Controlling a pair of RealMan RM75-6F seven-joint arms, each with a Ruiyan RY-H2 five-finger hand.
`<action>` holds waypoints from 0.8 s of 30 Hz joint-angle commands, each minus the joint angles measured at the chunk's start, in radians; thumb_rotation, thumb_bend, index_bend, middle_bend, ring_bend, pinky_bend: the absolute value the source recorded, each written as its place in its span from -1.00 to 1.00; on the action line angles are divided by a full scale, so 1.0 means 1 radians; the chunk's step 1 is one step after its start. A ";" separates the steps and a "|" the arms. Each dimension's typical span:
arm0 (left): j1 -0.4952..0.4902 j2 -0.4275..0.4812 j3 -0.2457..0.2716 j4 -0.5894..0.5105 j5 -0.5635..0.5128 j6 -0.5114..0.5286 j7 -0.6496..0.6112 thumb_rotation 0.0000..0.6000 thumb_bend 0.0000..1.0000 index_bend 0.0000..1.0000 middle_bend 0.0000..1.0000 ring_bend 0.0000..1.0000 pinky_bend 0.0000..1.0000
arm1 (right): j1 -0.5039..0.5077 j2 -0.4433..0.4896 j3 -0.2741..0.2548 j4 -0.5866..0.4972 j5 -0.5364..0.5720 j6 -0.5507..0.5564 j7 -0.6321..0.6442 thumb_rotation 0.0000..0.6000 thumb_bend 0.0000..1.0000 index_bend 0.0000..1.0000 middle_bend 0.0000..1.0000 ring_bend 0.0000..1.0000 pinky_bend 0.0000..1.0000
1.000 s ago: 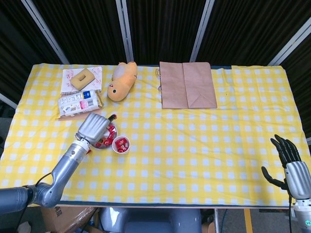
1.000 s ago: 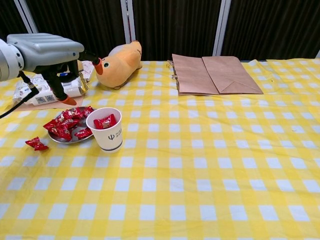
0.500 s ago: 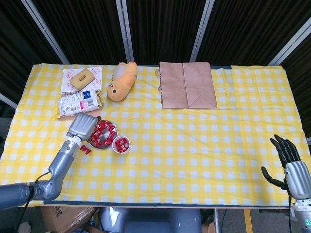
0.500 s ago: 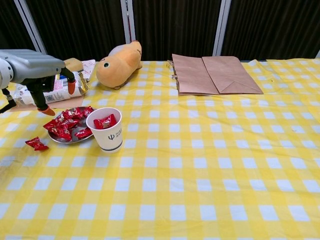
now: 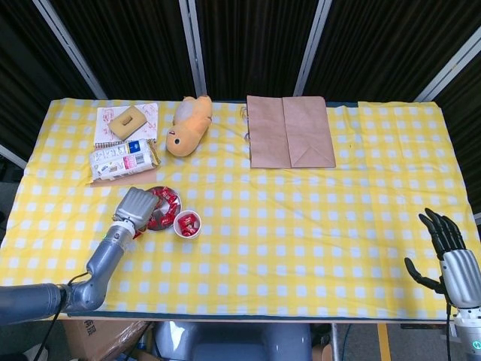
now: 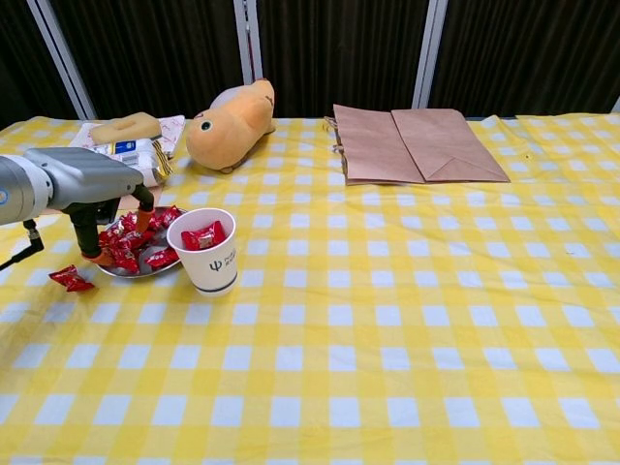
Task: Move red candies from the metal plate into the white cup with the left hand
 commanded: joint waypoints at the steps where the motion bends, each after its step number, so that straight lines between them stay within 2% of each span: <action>1: -0.003 0.001 0.004 0.004 -0.012 0.001 0.004 1.00 -0.53 -0.19 1.00 1.00 0.98 | 0.000 0.000 0.000 -0.001 -0.001 0.001 0.002 1.00 -0.15 -1.00 -1.00 -1.00 -1.00; 11: -0.007 -0.052 0.001 0.063 -0.017 -0.016 -0.026 1.00 -0.49 -0.16 1.00 1.00 0.98 | -0.002 0.002 0.000 -0.004 0.001 0.003 0.001 1.00 -0.15 -1.00 -1.00 -1.00 -1.00; 24: -0.016 -0.067 -0.001 0.093 -0.022 -0.027 -0.030 1.00 -0.43 -0.12 1.00 1.00 0.98 | -0.002 0.001 0.001 -0.002 0.003 0.000 0.002 1.00 -0.15 -1.00 -1.00 -1.00 -1.00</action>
